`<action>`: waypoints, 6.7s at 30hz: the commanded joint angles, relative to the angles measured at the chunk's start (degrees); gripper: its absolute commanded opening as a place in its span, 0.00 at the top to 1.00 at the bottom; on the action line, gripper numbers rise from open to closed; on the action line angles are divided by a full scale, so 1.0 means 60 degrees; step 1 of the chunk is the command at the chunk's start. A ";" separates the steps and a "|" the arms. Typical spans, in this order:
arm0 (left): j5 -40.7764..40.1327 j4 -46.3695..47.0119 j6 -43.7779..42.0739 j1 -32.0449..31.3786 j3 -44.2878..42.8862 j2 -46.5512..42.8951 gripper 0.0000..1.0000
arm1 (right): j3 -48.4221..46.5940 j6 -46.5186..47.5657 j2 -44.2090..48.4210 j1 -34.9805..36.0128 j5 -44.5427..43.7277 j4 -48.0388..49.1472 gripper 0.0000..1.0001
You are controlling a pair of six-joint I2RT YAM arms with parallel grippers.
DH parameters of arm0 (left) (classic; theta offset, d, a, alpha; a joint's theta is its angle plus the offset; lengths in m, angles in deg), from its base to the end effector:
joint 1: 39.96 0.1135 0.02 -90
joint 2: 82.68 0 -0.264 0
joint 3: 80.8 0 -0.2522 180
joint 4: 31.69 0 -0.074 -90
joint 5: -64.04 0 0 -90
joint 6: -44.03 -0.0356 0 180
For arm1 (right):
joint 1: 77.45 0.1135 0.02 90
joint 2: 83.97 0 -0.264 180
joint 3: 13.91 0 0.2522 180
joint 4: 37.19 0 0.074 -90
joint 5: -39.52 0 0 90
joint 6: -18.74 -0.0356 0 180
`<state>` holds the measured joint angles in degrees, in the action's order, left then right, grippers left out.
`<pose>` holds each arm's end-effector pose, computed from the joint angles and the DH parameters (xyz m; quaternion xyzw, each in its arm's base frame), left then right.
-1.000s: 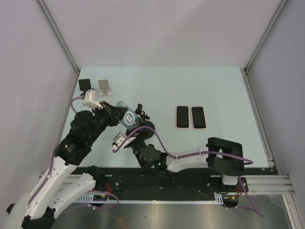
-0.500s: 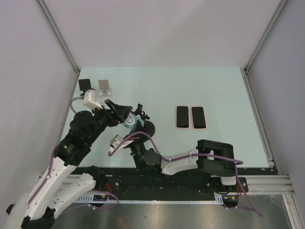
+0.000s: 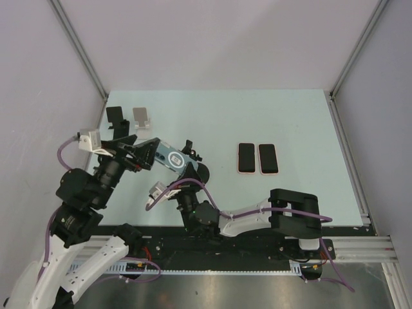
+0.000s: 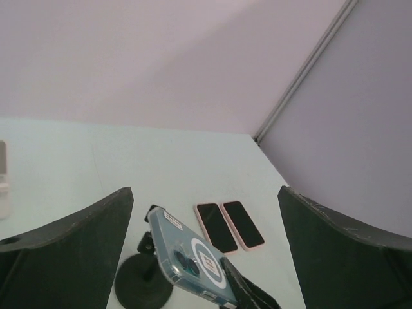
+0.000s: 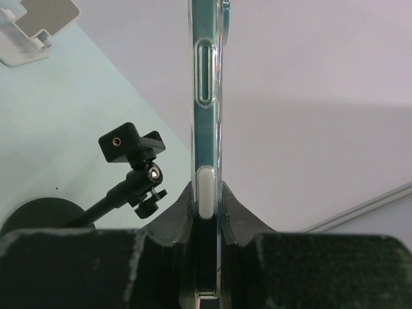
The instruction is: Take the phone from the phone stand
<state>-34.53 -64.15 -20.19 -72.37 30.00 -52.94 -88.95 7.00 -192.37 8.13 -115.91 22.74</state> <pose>0.0821 -0.0458 0.4181 -0.0177 0.6629 -0.3199 0.6767 0.0626 0.3897 0.2650 -0.3733 0.5174 -0.2378 0.7324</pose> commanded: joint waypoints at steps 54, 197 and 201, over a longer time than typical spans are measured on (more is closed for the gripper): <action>-0.0914 0.1051 -0.3271 0.0083 0.2736 -0.0928 0.00 | 0.2581 -1.5607 0.5324 -1.3678 1.0495 -1.5065 1.00; 0.2835 0.0261 -0.4178 0.0566 0.0759 0.4490 0.00 | 0.1306 -1.3761 1.0902 -1.0764 0.9367 -1.7070 0.00; 0.3231 0.0114 -0.4720 0.0654 0.0539 0.4975 0.03 | 0.1306 -1.3512 1.1780 -1.0368 0.9250 -1.7657 0.00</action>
<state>-19.34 -61.94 -42.57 -69.15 36.34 -25.01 -80.53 -76.63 -126.01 -55.89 -58.73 -78.61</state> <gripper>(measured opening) 0.987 0.994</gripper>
